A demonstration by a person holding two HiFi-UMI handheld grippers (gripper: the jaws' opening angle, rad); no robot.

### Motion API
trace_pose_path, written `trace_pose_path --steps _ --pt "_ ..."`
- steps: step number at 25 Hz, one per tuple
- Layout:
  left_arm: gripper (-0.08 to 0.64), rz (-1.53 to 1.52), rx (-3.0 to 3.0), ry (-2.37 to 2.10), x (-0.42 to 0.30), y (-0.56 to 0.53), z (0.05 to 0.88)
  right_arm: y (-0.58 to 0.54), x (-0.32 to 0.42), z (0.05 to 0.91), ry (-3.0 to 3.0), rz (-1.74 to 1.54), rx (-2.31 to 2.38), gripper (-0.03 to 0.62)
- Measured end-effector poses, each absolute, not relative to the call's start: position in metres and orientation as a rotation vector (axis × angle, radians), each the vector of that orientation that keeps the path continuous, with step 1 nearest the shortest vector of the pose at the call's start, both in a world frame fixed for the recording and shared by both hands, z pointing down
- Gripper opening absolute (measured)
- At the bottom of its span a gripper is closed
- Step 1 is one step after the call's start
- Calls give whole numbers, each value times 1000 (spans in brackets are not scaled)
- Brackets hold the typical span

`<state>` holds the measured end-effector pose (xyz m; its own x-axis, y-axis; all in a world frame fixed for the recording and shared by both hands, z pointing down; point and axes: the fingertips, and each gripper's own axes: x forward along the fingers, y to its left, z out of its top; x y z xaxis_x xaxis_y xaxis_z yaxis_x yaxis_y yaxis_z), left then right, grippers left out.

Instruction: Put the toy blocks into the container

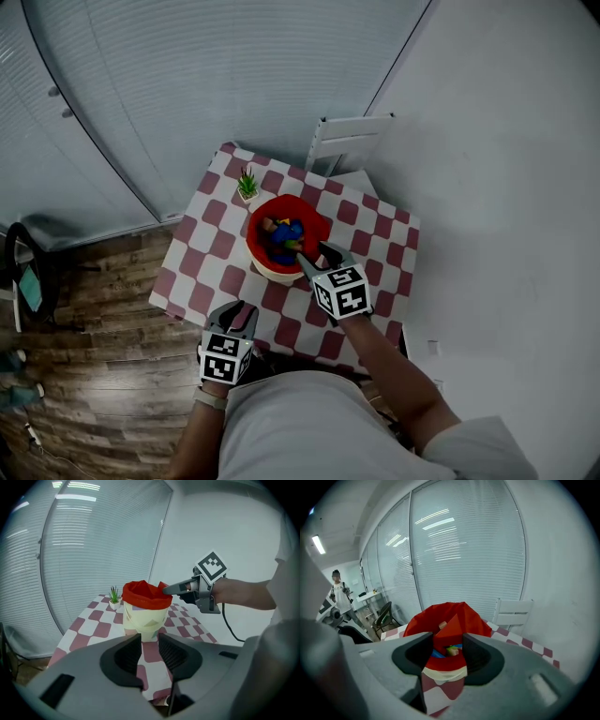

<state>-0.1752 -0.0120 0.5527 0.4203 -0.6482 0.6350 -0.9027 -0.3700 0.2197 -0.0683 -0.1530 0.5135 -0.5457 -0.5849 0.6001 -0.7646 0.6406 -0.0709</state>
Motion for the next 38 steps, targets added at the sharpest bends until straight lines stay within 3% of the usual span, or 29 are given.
trace_pose_path --steps 20,38 --pt "104 580 2129 -1312 -213 -2 555 -156 -106 526 -2306 433 991 201" --pt "104 512 2264 -1257 -175 -38 525 -136 -50 482 -2447 492 1138 201"
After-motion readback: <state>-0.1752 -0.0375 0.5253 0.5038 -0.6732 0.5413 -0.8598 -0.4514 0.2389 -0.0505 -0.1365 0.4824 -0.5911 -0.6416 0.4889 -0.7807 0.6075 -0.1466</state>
